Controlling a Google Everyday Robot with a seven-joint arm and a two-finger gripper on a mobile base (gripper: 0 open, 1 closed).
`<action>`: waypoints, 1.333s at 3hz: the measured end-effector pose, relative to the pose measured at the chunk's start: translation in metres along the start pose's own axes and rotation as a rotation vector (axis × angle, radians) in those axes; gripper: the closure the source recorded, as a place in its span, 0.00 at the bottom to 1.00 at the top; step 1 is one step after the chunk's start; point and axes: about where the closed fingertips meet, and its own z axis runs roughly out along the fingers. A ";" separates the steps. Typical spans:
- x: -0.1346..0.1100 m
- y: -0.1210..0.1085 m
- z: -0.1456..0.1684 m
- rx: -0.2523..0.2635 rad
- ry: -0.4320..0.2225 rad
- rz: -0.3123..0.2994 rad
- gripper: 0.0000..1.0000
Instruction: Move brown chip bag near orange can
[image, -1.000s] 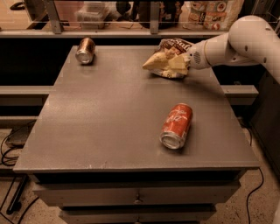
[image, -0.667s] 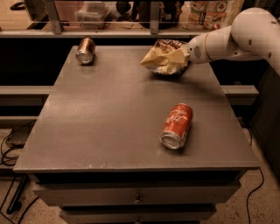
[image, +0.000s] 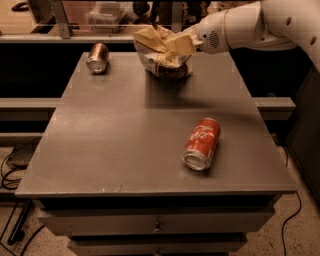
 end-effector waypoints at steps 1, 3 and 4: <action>0.000 0.000 0.000 0.000 0.000 0.000 1.00; -0.017 0.018 0.064 -0.117 -0.096 -0.051 1.00; -0.032 0.023 0.106 -0.199 -0.148 -0.077 1.00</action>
Offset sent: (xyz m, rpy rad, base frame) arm 0.0051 0.0445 -0.0165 0.0568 -0.0218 0.0960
